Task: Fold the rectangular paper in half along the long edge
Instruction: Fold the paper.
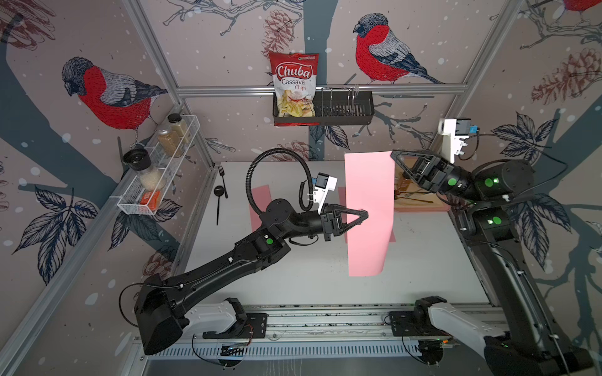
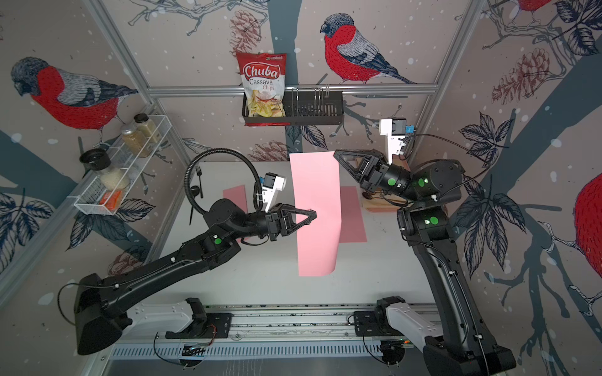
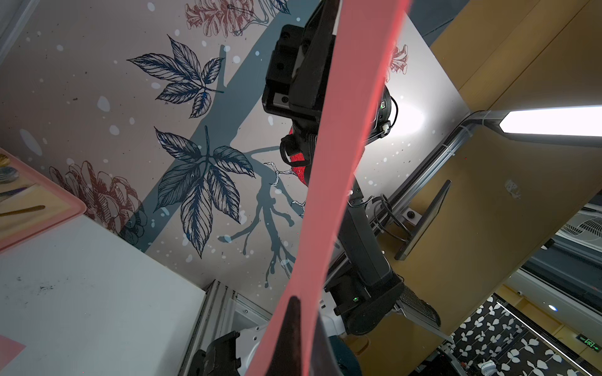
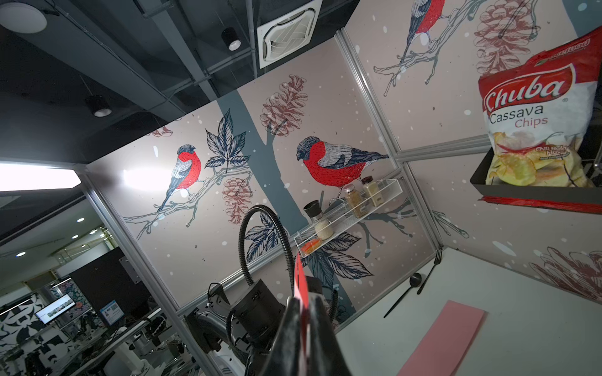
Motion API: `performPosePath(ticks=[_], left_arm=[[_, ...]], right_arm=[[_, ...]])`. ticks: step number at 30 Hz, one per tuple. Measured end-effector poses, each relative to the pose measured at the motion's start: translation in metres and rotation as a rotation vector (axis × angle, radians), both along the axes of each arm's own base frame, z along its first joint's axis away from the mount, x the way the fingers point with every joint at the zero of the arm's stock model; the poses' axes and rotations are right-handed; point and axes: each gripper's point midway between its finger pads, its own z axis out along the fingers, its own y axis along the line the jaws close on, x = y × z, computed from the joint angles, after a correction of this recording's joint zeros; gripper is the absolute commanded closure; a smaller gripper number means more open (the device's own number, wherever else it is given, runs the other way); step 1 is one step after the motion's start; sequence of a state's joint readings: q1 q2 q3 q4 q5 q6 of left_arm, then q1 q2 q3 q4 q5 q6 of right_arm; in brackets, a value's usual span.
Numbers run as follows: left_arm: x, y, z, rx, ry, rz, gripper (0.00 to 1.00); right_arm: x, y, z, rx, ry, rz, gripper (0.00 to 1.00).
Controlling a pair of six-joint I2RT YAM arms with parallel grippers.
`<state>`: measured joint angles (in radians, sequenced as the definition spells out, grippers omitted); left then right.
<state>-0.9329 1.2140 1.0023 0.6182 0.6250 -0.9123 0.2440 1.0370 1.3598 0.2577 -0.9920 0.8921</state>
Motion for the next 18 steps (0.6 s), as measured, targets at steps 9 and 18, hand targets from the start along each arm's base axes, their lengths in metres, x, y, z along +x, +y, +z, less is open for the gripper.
performPosePath(ticks=[9, 18], left_arm=[[0.0, 0.0, 0.0, 0.0, -0.002, 0.0, 1.0], [0.0, 0.0, 0.005, -0.007, -0.008, 0.001, 1.0]], right_arm=[[-0.023, -0.004, -0.016, -0.03, 0.031, 0.005, 0.53], [-0.049, -0.009, -0.031, -0.07, 0.058, 0.01, 0.73]])
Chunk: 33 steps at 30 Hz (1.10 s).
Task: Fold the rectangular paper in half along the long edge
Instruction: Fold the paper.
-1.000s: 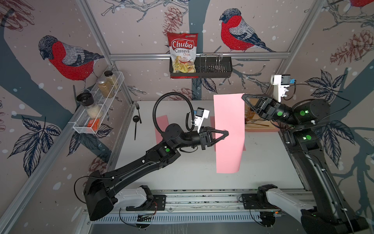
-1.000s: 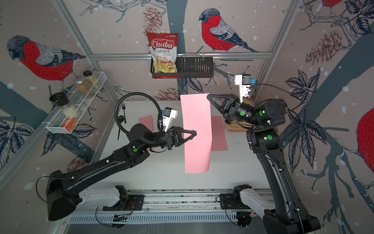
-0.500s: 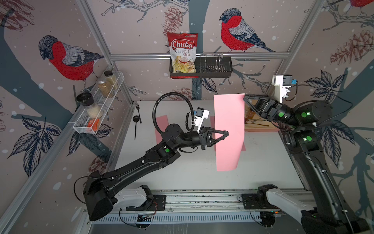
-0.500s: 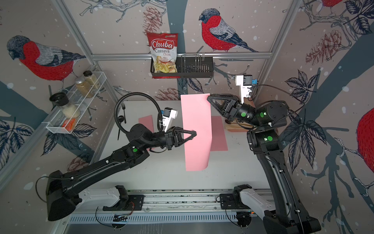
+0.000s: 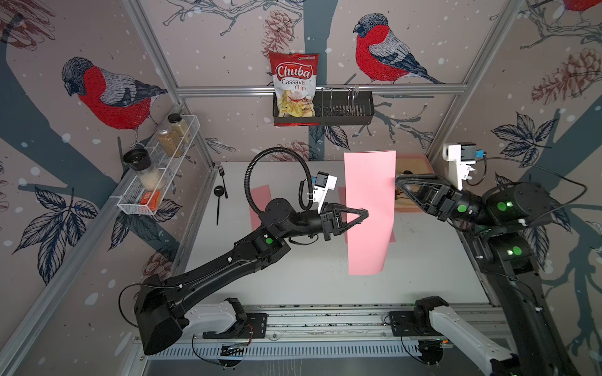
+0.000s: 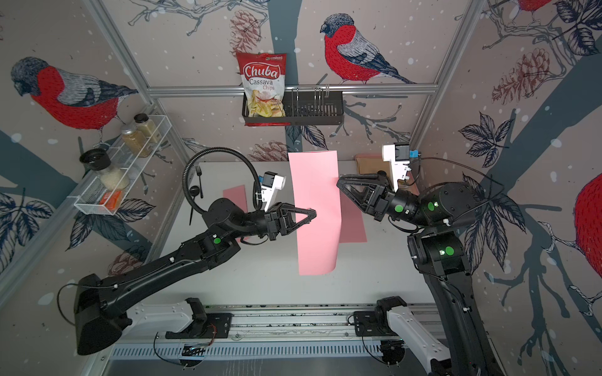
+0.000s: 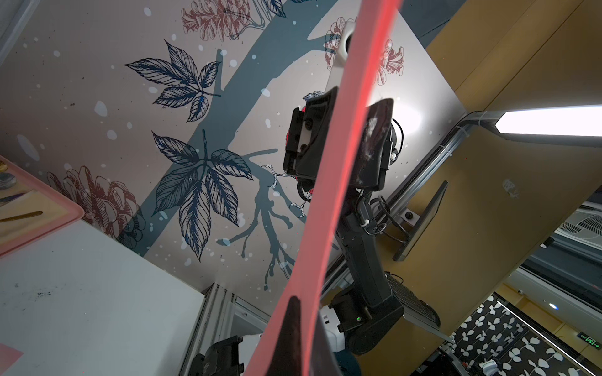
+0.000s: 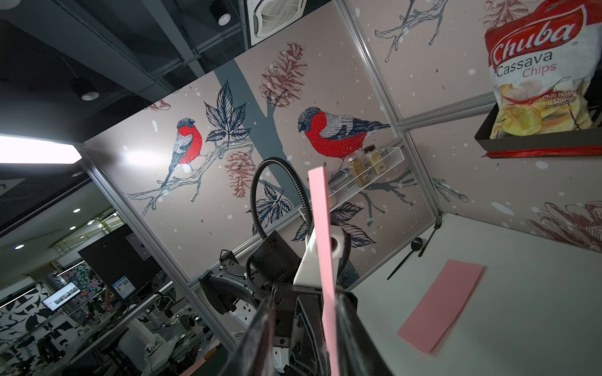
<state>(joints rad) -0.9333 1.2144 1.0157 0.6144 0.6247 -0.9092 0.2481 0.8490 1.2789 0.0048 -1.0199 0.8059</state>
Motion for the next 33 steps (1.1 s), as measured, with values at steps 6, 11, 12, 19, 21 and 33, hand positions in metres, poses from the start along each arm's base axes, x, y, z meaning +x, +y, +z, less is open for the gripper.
performPosePath(ticks=[6, 11, 12, 19, 21, 33], left_arm=[[0.0, -0.001, 0.002, -0.003, -0.002, 0.0, 1.0], [0.0, -0.001, 0.004, -0.006, -0.004, -0.001, 1.0], [0.0, -0.001, 0.004, -0.006, -0.004, -0.001, 1.0], [0.0, -0.001, 0.003, -0.002, -0.001, -0.001, 1.0], [0.001, -0.001, 0.002, 0.001, 0.0, -0.001, 1.0], [0.003, -0.006, 0.0, 0.014, 0.01, -0.004, 1.0]], right_arm=[[-0.002, 0.0, -0.013, -0.018, 0.025, -0.002, 0.73], [0.002, 0.001, -0.023, -0.027, 0.058, -0.004, 0.8], [0.003, 0.001, -0.025, -0.029, 0.066, -0.005, 0.83], [0.006, 0.001, -0.034, -0.038, 0.075, -0.013, 1.0], [0.004, 0.001, -0.035, -0.039, 0.071, -0.016, 0.97], [-0.006, -0.001, -0.046, -0.067, 0.082, -0.021, 0.76]])
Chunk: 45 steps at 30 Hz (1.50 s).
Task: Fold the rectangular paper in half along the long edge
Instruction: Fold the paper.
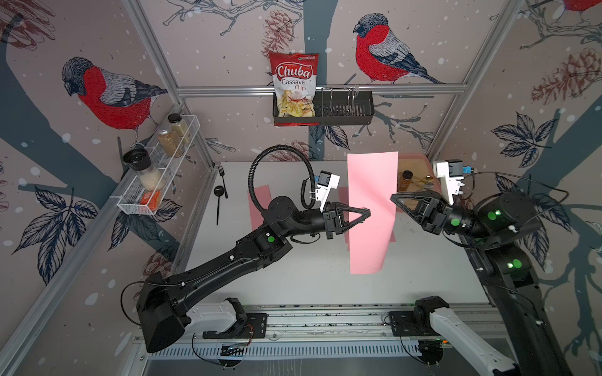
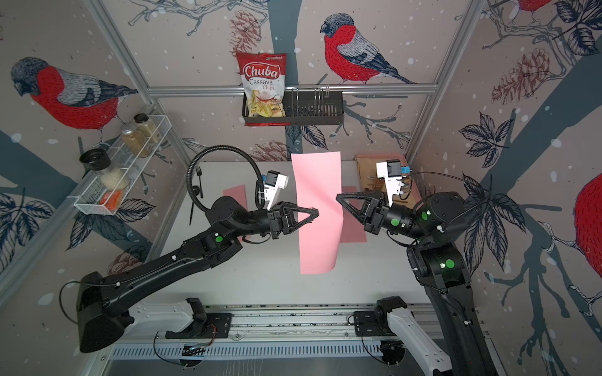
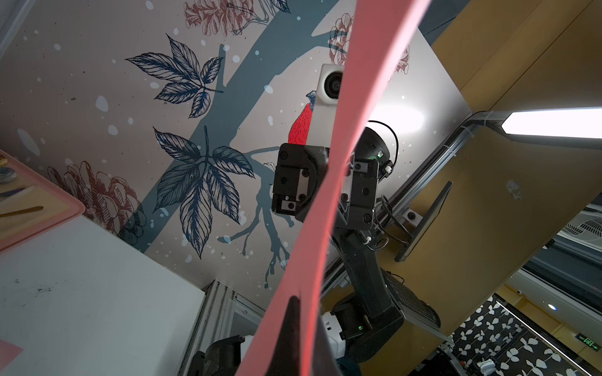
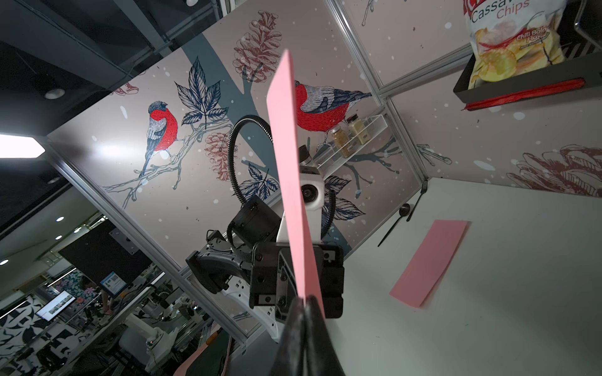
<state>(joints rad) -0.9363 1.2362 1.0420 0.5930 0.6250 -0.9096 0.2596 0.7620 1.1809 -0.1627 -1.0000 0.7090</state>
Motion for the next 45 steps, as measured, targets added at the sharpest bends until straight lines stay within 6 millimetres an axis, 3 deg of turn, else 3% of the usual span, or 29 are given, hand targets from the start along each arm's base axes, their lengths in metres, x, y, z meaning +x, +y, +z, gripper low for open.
performPosePath(ticks=[2, 4, 8, 10, 12, 13, 18, 20, 22, 26, 29, 34, 36, 39, 41, 45], left_arm=[[0.0, 0.0, 0.002, -0.004, -0.004, 0.0, 1.0], [-0.001, 0.001, 0.007, -0.012, -0.009, 0.0, 1.0], [-0.002, 0.002, 0.013, -0.023, -0.017, 0.0, 1.0], [-0.002, 0.002, 0.014, -0.022, -0.017, -0.001, 1.0], [-0.003, 0.003, 0.014, -0.019, -0.015, -0.002, 1.0], [-0.003, 0.003, 0.014, -0.017, -0.014, -0.002, 1.0], [-0.006, 0.007, 0.02, -0.026, -0.026, 0.0, 1.0], [-0.007, 0.007, 0.021, -0.024, -0.029, 0.0, 1.0], [-0.007, 0.007, 0.022, -0.023, -0.035, 0.001, 1.0], [-0.007, 0.007, 0.025, -0.029, -0.044, 0.003, 1.0], [-0.007, 0.007, 0.026, -0.03, -0.047, 0.004, 1.0], [-0.007, 0.007, 0.026, -0.027, -0.048, 0.006, 1.0], [-0.007, 0.007, 0.026, -0.026, -0.051, 0.008, 1.0], [-0.007, 0.007, 0.025, -0.025, -0.05, 0.009, 1.0], [-0.007, 0.007, 0.025, -0.024, -0.05, 0.009, 1.0], [-0.007, 0.007, 0.025, -0.024, -0.052, 0.01, 1.0]], right_arm=[[-0.001, -0.001, -0.005, -0.009, 0.014, -0.003, 0.73], [-0.002, -0.001, -0.007, -0.018, 0.01, -0.007, 0.79], [-0.002, -0.001, -0.012, -0.034, 0.022, -0.015, 1.0], [-0.001, -0.002, -0.015, -0.038, 0.03, -0.021, 1.0], [-0.002, -0.002, -0.015, -0.04, 0.028, -0.021, 0.85], [-0.002, -0.002, -0.016, -0.041, 0.03, -0.021, 0.82], [-0.004, -0.002, -0.023, -0.049, 0.041, -0.017, 1.0], [-0.007, -0.002, -0.025, -0.051, 0.04, -0.009, 0.98], [-0.01, -0.002, -0.026, -0.05, 0.038, -0.006, 0.86], [-0.018, -0.002, -0.027, -0.044, 0.03, 0.023, 0.96], [-0.021, -0.001, -0.026, -0.037, 0.023, 0.037, 0.84], [-0.026, -0.001, -0.022, -0.023, 0.023, 0.061, 1.0], [-0.026, 0.0, -0.021, -0.02, 0.029, 0.064, 0.99], [-0.029, 0.0, -0.02, -0.019, 0.024, 0.073, 0.87], [-0.03, 0.0, -0.02, -0.02, 0.022, 0.08, 0.85], [-0.032, 0.001, -0.02, -0.02, 0.023, 0.087, 0.98]])
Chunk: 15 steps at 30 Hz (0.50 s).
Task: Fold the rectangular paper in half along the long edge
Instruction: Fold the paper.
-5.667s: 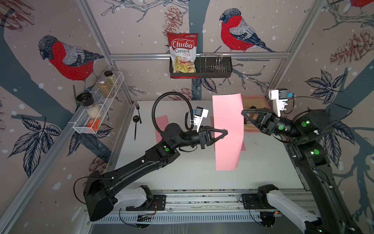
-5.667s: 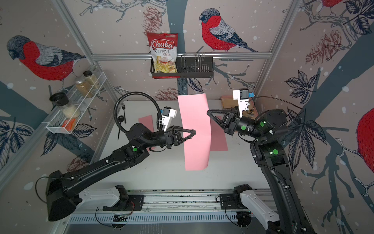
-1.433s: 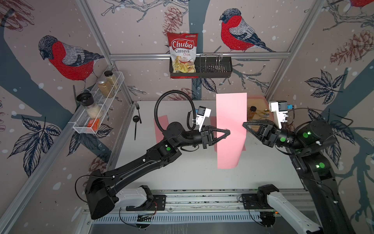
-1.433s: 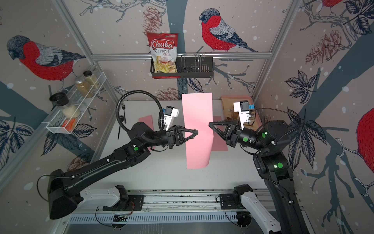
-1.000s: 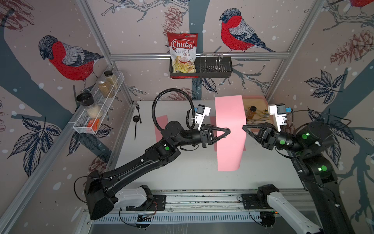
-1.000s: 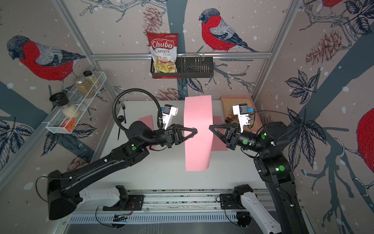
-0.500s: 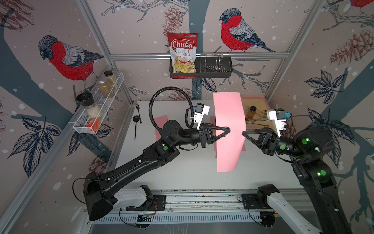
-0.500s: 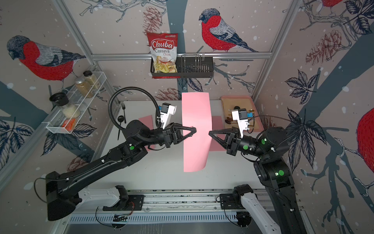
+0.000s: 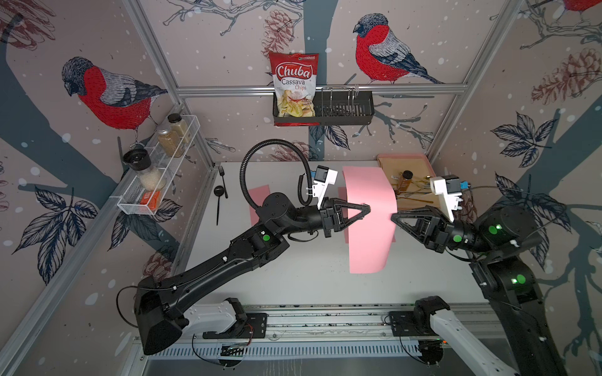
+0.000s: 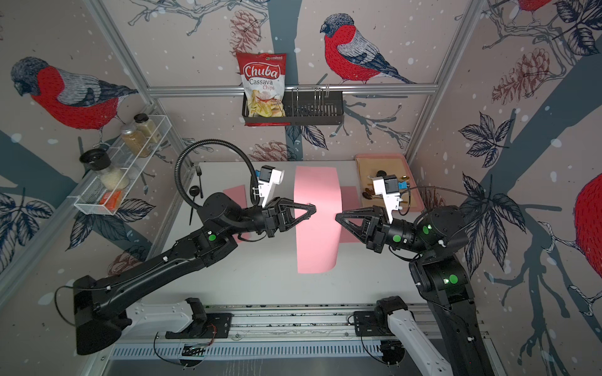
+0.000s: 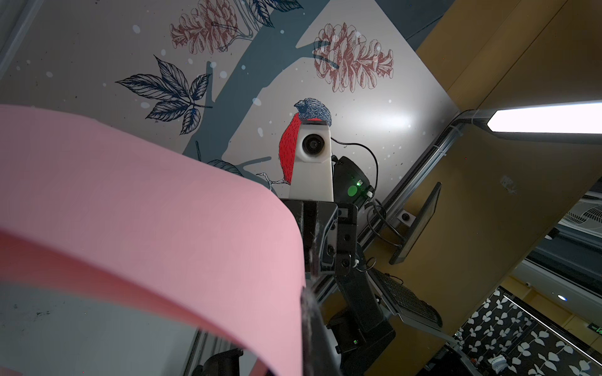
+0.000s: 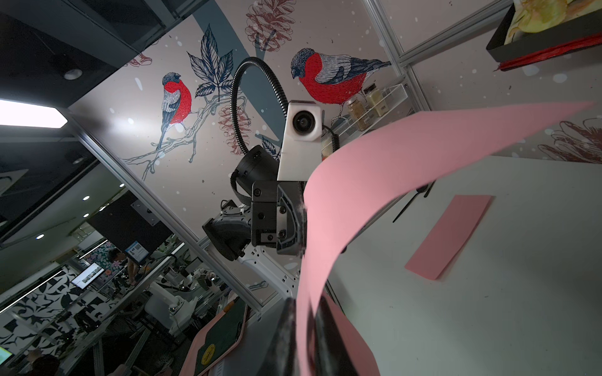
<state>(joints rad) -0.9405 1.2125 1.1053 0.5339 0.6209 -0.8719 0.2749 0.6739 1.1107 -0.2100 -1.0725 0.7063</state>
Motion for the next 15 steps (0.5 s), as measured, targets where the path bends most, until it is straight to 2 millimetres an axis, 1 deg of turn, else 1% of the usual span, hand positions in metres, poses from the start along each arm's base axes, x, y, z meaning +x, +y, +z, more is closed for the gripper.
performPosePath(ticks=[1, 2, 3, 4, 5, 6, 8, 9, 10, 11, 12, 13, 15], left_arm=[[-0.0001, 0.0001, 0.0004, -0.001, -0.001, 0.0, 1.0], [-0.0002, 0.0001, 0.0004, -0.001, -0.001, -0.001, 1.0], [-0.0001, 0.0001, 0.0003, -0.001, -0.001, 0.0, 1.0], [-0.0001, 0.0, 0.0001, 0.0, 0.0, -0.001, 1.0], [-0.0001, 0.0, 0.0001, 0.0, -0.001, -0.001, 1.0], [-0.0002, -0.0001, 0.0001, 0.0, -0.002, 0.0, 1.0], [-0.0001, -0.0001, 0.0001, 0.0, -0.005, 0.001, 1.0], [-0.0001, -0.0001, 0.0001, 0.0, -0.005, 0.001, 1.0], [-0.0002, -0.0001, 0.0001, 0.0, -0.005, 0.001, 1.0], [-0.0001, -0.0001, 0.0, 0.001, -0.005, 0.001, 1.0], [-0.0001, -0.0001, -0.0002, 0.001, -0.004, 0.001, 1.0], [-0.0001, -0.0002, -0.0004, 0.002, -0.004, 0.001, 1.0], [-0.0002, 0.0, -0.0002, 0.002, -0.004, 0.001, 1.0]], right_arm=[[-0.0004, 0.0001, -0.0001, 0.0, 0.0, 0.001, 0.99], [-0.0011, 0.0003, 0.0, 0.0, -0.001, 0.003, 0.99], [-0.0018, 0.0003, 0.0, -0.002, 0.0, 0.004, 0.95], [-0.0024, 0.0003, 0.0003, -0.002, -0.002, 0.005, 0.85], [-0.0028, 0.0002, 0.0002, -0.004, -0.002, 0.005, 0.84], [-0.0029, 0.0003, -0.0005, -0.008, 0.002, 0.005, 0.87], [-0.0028, 0.0004, -0.0015, -0.014, 0.001, 0.004, 0.96], [-0.0028, 0.0006, -0.0029, -0.017, 0.007, 0.005, 0.98], [-0.0028, 0.0007, -0.0039, -0.019, 0.011, 0.004, 0.98], [-0.0021, 0.0006, -0.0046, -0.021, 0.013, 0.0, 0.95], [-0.0013, 0.0005, -0.0056, -0.024, 0.01, -0.005, 0.89], [-0.001, 0.0002, -0.0065, -0.026, 0.014, -0.009, 0.88], [-0.0009, 0.0002, -0.0094, -0.033, 0.024, -0.01, 0.96]])
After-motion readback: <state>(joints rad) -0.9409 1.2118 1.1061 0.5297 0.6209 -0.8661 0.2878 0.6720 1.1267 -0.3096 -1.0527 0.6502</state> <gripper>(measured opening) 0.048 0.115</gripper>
